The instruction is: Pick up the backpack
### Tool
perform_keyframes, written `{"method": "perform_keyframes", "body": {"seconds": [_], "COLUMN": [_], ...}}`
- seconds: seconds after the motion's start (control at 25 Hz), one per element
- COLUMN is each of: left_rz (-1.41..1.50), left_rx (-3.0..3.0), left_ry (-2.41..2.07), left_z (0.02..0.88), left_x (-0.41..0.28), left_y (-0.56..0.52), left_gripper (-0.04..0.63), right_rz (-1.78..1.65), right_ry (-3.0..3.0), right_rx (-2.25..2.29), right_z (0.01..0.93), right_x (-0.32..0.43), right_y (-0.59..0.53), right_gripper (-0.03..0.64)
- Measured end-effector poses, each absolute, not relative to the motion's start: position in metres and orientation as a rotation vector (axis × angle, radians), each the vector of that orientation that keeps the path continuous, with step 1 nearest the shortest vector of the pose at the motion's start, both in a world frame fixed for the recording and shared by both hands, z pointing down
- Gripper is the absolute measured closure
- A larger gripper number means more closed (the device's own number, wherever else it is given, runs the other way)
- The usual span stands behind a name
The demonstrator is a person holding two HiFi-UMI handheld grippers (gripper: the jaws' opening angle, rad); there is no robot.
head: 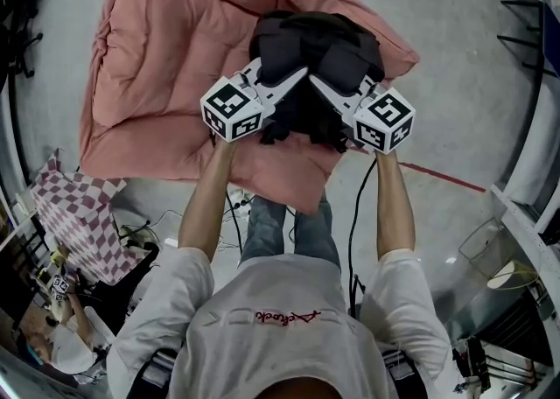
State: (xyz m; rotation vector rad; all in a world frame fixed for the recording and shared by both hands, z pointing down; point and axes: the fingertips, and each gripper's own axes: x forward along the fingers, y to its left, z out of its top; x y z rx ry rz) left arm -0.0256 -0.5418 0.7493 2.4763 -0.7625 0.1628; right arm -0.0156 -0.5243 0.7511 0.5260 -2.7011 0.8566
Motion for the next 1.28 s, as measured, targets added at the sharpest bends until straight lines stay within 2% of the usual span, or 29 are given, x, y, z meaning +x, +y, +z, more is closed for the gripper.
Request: {"method": "perform_keyframes", "body": {"seconds": [0.6,1.12,1.28], "left_rz": [0.048,-0.012,-0.050], "left_rx": [2.481,2.357,2.344], "left_ry": [-0.837,-0.952,-1.031], "left_z": [0.678,0.629,0.616], "left_x": [-0.026,-0.043,-0.021], "left_y": [-0.522,-0.456,-0.511], "left_gripper": [0.543,0.545,0.545], "right_rz": [0.873,0.959,0.931], "right_ry": [-2.798,-2.822,-2.863], "right_rx": [0.709,0.638,0.590], "right_z": [0.691,0.637,0.623], "right_x": [-0.013,-0.021,0.005], "right_y": [-0.497,-0.428,-0.490], "right_gripper": [0.568,0.569,0.569]}}
